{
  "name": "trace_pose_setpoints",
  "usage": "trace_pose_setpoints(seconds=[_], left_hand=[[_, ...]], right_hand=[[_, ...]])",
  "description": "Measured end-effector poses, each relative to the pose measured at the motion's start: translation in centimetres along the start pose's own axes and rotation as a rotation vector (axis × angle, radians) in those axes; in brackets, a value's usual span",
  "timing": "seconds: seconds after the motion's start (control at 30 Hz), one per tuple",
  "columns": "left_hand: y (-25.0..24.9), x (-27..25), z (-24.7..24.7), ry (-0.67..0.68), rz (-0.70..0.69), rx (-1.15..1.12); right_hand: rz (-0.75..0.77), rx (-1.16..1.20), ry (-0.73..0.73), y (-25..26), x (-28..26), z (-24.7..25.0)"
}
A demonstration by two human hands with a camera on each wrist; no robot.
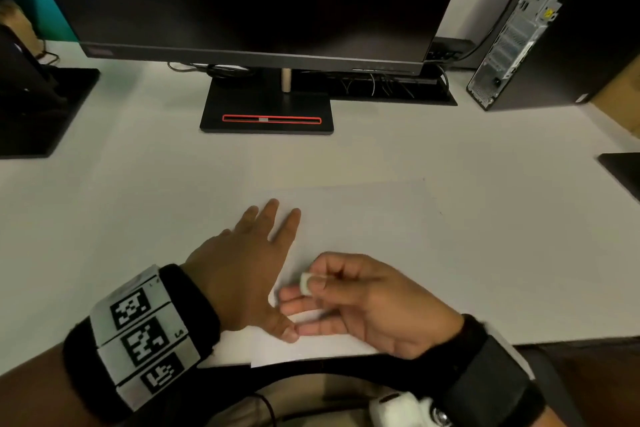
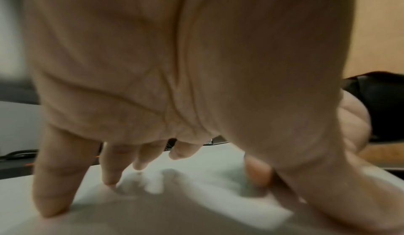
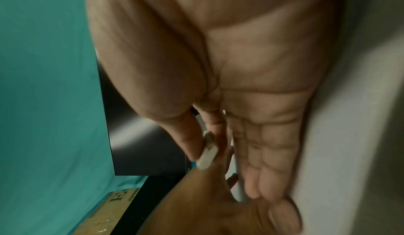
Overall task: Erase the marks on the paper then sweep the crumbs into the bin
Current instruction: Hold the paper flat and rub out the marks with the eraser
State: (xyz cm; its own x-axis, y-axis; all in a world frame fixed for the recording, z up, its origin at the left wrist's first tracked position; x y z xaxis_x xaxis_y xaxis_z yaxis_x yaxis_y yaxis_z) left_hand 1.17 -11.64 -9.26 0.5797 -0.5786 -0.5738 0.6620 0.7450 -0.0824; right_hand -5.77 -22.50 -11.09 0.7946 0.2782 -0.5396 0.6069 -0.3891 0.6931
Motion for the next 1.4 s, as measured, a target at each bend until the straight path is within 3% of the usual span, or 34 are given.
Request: trace_pose_setpoints(seconds=[0.03, 0.1, 0.17, 0.23, 0.27, 0.33, 0.37, 0.47, 0.53, 0.63, 0.73, 0.8, 0.83, 0.9, 0.97, 1.07, 1.13, 1.2, 1.27, 1.33, 1.4], left_hand=[[0.1, -0.1, 0.0, 0.005, 0.005, 0.011], [0.2, -0.2, 0.0, 0.025, 0.013, 0.036], [0.3, -0.3, 0.1, 0.033, 0.016, 0.051], [0.3, -0.4, 0.1, 0.039, 0.018, 0.053], [0.2, -0.3, 0.2, 0.041, 0.02, 0.054], [0.3, -0.3, 0.3, 0.042, 0.03, 0.058], [0.2, -0.3, 0.4, 0.045, 0.033, 0.058], [0.1, -0.2, 0.6, 0.034, 0.041, 0.073], [0.1, -0.2, 0.6, 0.03, 0.043, 0.086], [0.3, -0.2, 0.4, 0.062, 0.042, 0.103], [0.7, -0.3, 0.6, 0.086, 0.023, 0.102], [1.1, -0.4, 1.3, 0.084, 0.001, 0.076], [1.3, -0.4, 1.6, 0.073, -0.011, 0.067], [1.4, -0.2, 2.2, 0.031, -0.029, 0.067], [1.4, 0.1, 2.3, -0.008, -0.036, 0.08], [1.3, 0.4, 1.9, -0.03, -0.037, 0.129], [1.8, 0.4, 1.5, -0.017, -0.027, 0.154], [2.1, 0.4, 1.2, 0.006, -0.019, 0.126], [2.1, 0.4, 1.1, 0.013, -0.024, 0.099], [2.0, 0.5, 1.2, 0.018, -0.024, 0.084], [1.9, 0.5, 1.3, 0.027, -0.022, 0.069]], right_hand=[[-0.025, -0.004, -0.016, 0.0, 0.4, 0.2], [0.048, 0.201, -0.149, 1.8, 1.3, 3.0], [0.298, 0.452, -0.424, 4.8, 0.9, 8.2], [0.594, 0.529, -0.68, 7.8, -1.8, 12.1], [0.672, 0.538, -0.731, 8.4, -3.0, 12.6], [0.667, 0.549, -0.62, 8.4, -3.3, 10.3], [0.583, 0.512, -0.499, 7.5, -2.6, 7.9], [0.15, 0.24, -0.148, 2.3, -0.3, 0.3], [-0.033, 0.162, -0.075, 0.1, 0.4, -0.1], [0.058, 0.394, -0.24, 2.8, -0.2, 6.5], [0.336, 0.614, -0.468, 7.2, -3.5, 13.5], [0.518, 0.712, -0.608, 8.4, -6.4, 15.6], [0.563, 0.749, -0.604, 8.5, -6.9, 15.4], [0.526, 0.735, -0.43, 8.0, -6.2, 11.5], [0.35, 0.614, -0.259, 5.6, -4.0, 5.8], [-0.031, 0.131, -0.024, 0.4, -0.7, -1.4], [-0.132, 0.04, -0.038, -0.2, 1.3, -1.2], [-0.055, 0.224, -0.093, 1.8, 3.0, 1.1], [0.19, 0.515, -0.265, 5.0, 3.9, 4.7], [0.435, 0.643, -0.361, 7.6, 2.8, 6.4], [0.413, 0.63, -0.272, 7.7, 2.0, 4.9]])
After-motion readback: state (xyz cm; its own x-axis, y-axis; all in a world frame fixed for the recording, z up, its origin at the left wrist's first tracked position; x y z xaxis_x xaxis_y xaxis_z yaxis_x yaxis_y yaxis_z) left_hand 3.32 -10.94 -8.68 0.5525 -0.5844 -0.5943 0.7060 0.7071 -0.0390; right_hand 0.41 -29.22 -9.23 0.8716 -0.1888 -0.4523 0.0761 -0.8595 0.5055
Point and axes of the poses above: each hand's wrist, its own x-axis towards the middle knuckle, its own z-axis out of the back of the hand, y = z × x, the point moved 8 cm from there along x, towards the middle knuckle, and after that the axes turned 1 degree about -z, right-handed, at the moved point
